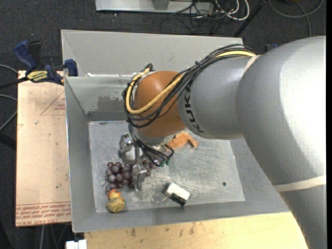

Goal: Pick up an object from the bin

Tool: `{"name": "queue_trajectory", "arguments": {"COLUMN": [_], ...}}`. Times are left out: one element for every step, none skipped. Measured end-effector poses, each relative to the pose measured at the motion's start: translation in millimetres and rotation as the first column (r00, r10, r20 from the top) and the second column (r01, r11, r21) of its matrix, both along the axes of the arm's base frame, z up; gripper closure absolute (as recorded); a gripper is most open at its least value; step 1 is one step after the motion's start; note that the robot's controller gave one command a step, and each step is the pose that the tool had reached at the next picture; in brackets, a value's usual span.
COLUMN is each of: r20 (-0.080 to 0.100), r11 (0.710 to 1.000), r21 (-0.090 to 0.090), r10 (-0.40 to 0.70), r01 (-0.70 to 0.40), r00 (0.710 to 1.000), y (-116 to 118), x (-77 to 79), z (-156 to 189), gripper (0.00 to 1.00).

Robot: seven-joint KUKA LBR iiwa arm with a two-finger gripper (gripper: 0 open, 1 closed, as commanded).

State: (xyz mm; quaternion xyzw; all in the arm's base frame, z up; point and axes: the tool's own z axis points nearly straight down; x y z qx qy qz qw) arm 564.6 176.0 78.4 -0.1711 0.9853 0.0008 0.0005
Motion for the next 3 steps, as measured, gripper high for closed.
{"name": "queue_trajectory", "arguments": {"r20": [0.008, 0.008, 0.007], "r11": [0.968, 0.968, 0.968], "r21": [0.001, 0.001, 0.001], "r10": [0.25, 0.25, 0.249], "r01": [-0.25, -0.25, -0.249], "r00": [0.968, 0.968, 0.968], "y": [6.6, 6.6, 6.6], "x": [-1.6, -1.6, -1.6], "z": [-3.8, -3.8, -3.2], "gripper": [1.0, 1.0, 1.0]}}
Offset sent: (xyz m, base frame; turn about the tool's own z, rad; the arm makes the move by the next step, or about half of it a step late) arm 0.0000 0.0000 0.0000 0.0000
